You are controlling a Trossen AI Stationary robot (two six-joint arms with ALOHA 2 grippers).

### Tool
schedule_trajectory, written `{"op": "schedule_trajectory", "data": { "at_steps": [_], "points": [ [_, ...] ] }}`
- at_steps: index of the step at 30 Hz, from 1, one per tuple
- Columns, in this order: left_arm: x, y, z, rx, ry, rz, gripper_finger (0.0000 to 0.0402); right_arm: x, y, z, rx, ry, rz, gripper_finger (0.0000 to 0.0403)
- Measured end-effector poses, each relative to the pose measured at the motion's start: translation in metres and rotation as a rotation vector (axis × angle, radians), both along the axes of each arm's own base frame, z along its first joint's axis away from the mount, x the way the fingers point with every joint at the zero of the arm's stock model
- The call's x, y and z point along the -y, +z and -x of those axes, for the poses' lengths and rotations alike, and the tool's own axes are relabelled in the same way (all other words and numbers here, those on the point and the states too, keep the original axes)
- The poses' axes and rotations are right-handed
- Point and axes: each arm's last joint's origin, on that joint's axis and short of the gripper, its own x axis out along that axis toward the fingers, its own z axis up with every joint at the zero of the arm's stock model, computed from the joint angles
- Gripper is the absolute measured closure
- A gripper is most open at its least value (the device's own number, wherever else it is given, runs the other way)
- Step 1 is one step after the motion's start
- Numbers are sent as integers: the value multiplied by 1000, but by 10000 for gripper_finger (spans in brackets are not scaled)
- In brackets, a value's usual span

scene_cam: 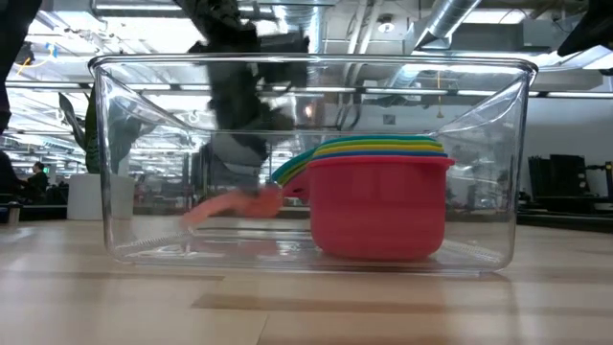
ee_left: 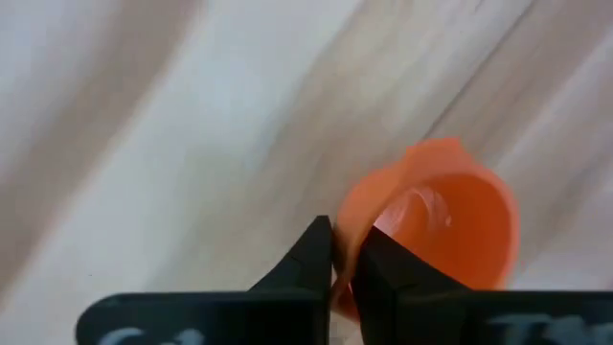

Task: Nest measuring cups in basket
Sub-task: Stack the orange measuring cup on top of the light blue measuring cup in the transparent bin

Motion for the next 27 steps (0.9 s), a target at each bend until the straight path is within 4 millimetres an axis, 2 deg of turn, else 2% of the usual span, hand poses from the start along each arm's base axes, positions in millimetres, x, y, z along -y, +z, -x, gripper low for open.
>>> {"op": "schedule_trajectory", "data": {
  "at_steps": [4, 8, 12, 15, 19, 22, 27],
  "points": [
    [-3, 45, -23, 89, -99, -47, 396, 0, 0, 0, 0, 0, -1, 377],
    [10, 101, -44, 221, -302, -129, 396, 0, 0, 0, 0, 0, -1, 377],
    [41, 159, -55, 371, -609, -226, 396, 0, 0, 0, 0, 0, -1, 377],
    [72, 186, -56, 452, -874, -313, 397, 0, 0, 0, 0, 0, -1, 377],
    [110, 197, -51, 468, -1145, -460, 397, 0, 0, 0, 0, 0, -1, 377],
    [129, 194, -48, 422, -1224, -566, 397, 0, 0, 0, 0, -1, 0, 377],
    [152, 168, -60, 314, -1314, -639, 397, 0, 1, -1, 17, -1, -3, 377]
  ]
}}
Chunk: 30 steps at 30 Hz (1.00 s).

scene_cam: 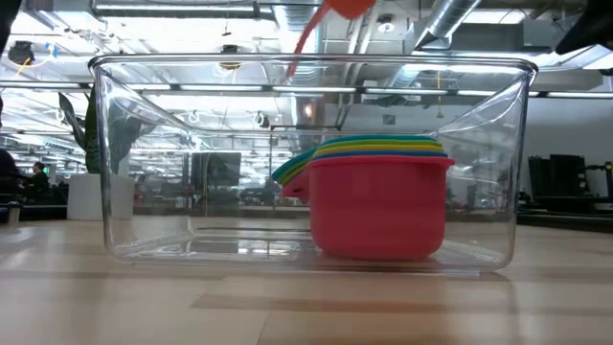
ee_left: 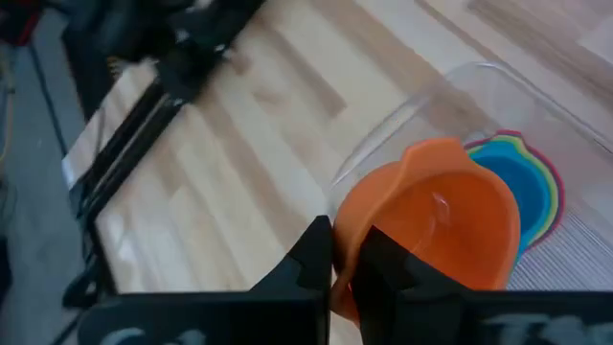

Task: Nest measuring cups in basket
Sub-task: Stack the orange measuring cup on top of the light blue measuring cup in the transparent bin

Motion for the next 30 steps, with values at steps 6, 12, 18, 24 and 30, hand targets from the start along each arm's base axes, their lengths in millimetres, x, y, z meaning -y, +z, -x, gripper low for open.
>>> {"op": "schedule_trajectory", "data": {
  "at_steps": [6, 12, 18, 24, 30],
  "points": [
    [24, -25, -16, -59, -64, -28, 397, 0, 0, -1, 5, 2, -3, 377],
    [38, -36, -23, -136, -135, -33, 397, 0, 0, 0, 2, 2, -2, 377],
    [35, -42, -21, -188, -152, -3, 397, 0, 0, 0, -8, 2, 0, 377],
    [41, -70, -32, -257, -170, 17, 397, 0, -1, 0, -11, 2, 1, 377],
    [46, -86, -41, -275, -187, -35, 397, 0, -1, 0, -11, 2, 1, 377]
  ]
}}
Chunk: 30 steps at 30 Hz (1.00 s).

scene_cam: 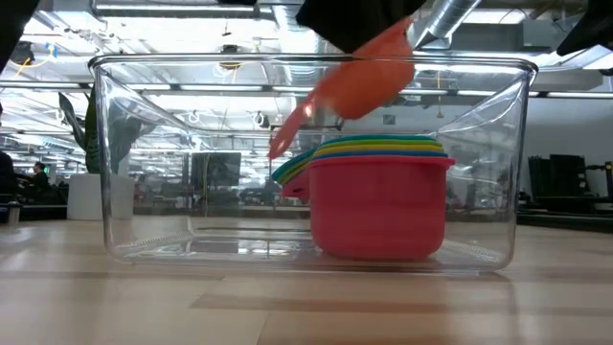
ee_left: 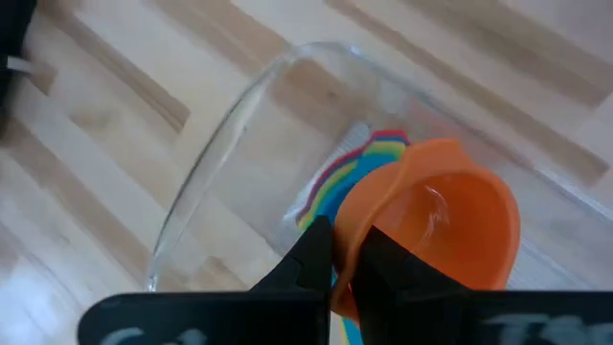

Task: Nest measuring cups in basket
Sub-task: Stack the orange measuring cup on top of the light blue measuring cup in the transparent bin

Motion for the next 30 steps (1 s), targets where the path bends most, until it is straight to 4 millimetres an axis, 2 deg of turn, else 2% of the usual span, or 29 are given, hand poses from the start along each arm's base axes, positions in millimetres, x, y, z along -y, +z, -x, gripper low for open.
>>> {"op": "schedule_trajectory", "data": {
  "at_steps": [4, 11, 19, 30],
  "points": [
    [-3, -4, 0, -10, -3, -61, 397, 0, 0, 0, 0, 0, 0, 377],
    [-8, -5, -1, -24, -4, -54, 397, 0, 0, 0, 0, 0, 0, 377],
    [-6, -5, -1, -34, -22, -27, 355, 0, 0, 0, 0, 0, 0, 377],
    [-7, -5, -1, -32, 31, -9, 348, 0, 0, 0, -6, 1, 1, 377]
  ]
}}
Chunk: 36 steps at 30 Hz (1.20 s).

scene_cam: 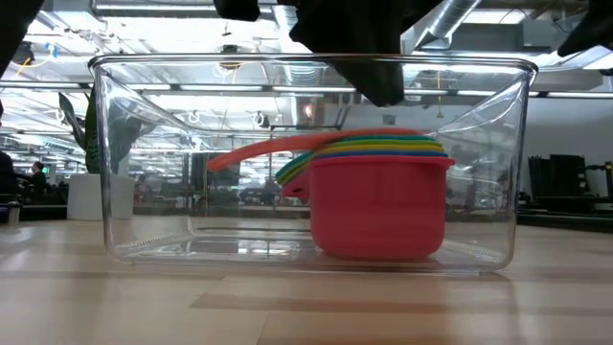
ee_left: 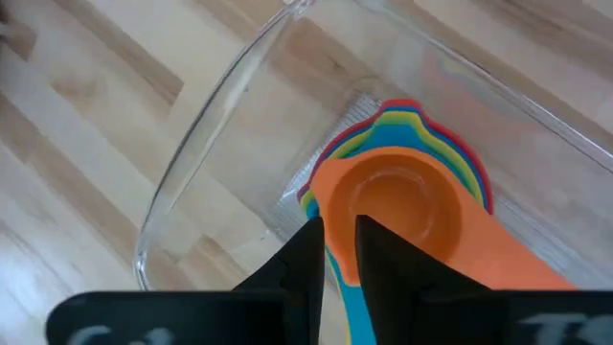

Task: Nest measuring cups in basket
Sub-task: Stack the orange measuring cup on top of the light blue measuring cup in the transparent bin

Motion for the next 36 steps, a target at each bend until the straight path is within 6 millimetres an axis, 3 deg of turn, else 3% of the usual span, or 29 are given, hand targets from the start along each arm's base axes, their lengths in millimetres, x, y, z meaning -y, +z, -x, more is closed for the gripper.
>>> {"op": "schedule_trajectory", "data": {
  "at_steps": [4, 11, 19, 36],
  "points": [
    [-1, -1, 2, -18, 112, 34, 353, 0, -1, 1, -14, 0, 3, 377],
    [15, 0, 9, -117, 403, 309, 397, 0, -1, 1, -18, 0, 4, 377],
    [30, -2, 25, -236, 692, 369, 401, 0, -1, 1, -20, 0, 4, 377],
    [31, -10, 29, -262, 794, 364, 401, 0, -1, 1, -20, 0, 4, 377]
  ]
}}
